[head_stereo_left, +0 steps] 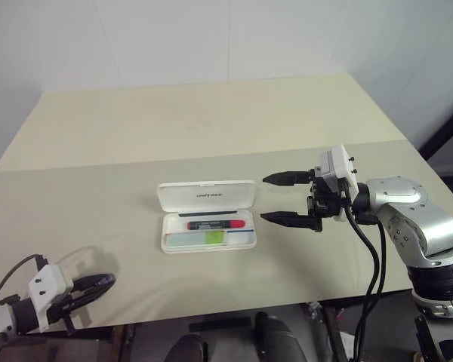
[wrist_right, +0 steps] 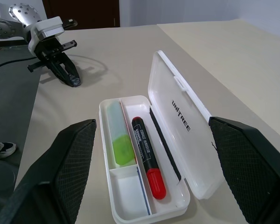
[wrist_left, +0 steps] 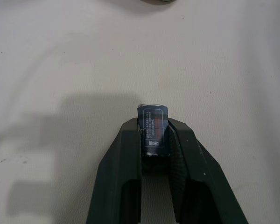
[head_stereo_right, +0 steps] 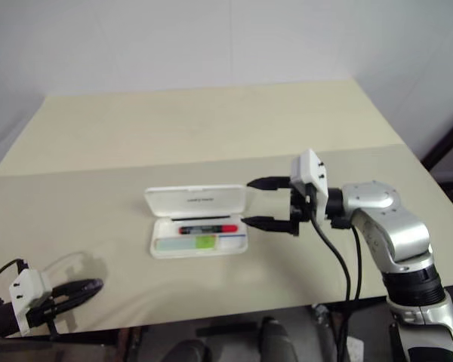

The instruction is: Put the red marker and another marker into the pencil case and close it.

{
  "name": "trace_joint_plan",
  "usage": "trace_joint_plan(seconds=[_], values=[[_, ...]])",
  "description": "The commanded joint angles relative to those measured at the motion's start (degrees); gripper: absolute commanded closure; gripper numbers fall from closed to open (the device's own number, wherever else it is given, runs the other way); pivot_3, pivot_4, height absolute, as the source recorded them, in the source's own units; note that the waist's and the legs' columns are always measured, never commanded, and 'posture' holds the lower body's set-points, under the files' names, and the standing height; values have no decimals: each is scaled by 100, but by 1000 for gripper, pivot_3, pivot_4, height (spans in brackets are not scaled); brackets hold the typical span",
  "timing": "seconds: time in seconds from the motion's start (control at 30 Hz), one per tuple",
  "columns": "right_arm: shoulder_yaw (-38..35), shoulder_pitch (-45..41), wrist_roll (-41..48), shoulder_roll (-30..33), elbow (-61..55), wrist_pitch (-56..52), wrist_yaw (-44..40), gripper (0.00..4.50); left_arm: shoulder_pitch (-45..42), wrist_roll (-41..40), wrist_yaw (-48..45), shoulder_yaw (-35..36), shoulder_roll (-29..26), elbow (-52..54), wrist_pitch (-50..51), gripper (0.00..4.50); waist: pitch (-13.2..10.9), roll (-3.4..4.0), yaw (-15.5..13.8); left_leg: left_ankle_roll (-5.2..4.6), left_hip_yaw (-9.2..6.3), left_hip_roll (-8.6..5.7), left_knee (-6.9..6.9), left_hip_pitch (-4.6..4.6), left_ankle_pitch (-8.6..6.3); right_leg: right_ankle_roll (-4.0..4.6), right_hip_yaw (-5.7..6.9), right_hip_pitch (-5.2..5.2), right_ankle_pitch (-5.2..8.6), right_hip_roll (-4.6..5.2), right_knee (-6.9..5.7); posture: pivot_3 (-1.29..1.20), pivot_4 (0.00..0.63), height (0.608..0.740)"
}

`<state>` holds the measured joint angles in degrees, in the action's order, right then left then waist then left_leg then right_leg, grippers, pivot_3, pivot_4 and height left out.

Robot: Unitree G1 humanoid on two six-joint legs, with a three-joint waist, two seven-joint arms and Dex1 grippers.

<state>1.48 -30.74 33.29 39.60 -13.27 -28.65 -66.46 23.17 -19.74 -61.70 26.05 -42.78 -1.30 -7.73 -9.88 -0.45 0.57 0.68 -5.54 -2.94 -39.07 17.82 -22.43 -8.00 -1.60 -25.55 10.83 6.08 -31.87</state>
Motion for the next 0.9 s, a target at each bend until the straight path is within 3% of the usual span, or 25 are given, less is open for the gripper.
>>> trace_joint_plan(seconds=[0.03, 0.63, 0.9], values=[[-138, -93, 80, -13, -103, 100, -1, 409, 151, -29, 144, 148, 20, 32, 58, 4134, 0, 0, -3, 4, 0, 5, 1, -16, -2, 3, 0, 0, 0, -6, 1, 0, 150, 740], [-54, -142, 14, -107, 3, 139, -49, 409, -342, -892, 642, -85, 468, 2121, 754, 4134, -2, 2, -40, 51, 3, 75, 1, 12, -41, 41, 73, -15, 14, -57, 18, 0, 150, 740], [-60, -191, -101, 21, 164, 253, -180, 409, -1812, -774, 373, -1081, 23, 2269, 1213, 4134, -5, 7, -69, 56, -9, 75, -2, 27, -40, 46, 109, -18, 16, -49, 22, 0, 150, 740]])
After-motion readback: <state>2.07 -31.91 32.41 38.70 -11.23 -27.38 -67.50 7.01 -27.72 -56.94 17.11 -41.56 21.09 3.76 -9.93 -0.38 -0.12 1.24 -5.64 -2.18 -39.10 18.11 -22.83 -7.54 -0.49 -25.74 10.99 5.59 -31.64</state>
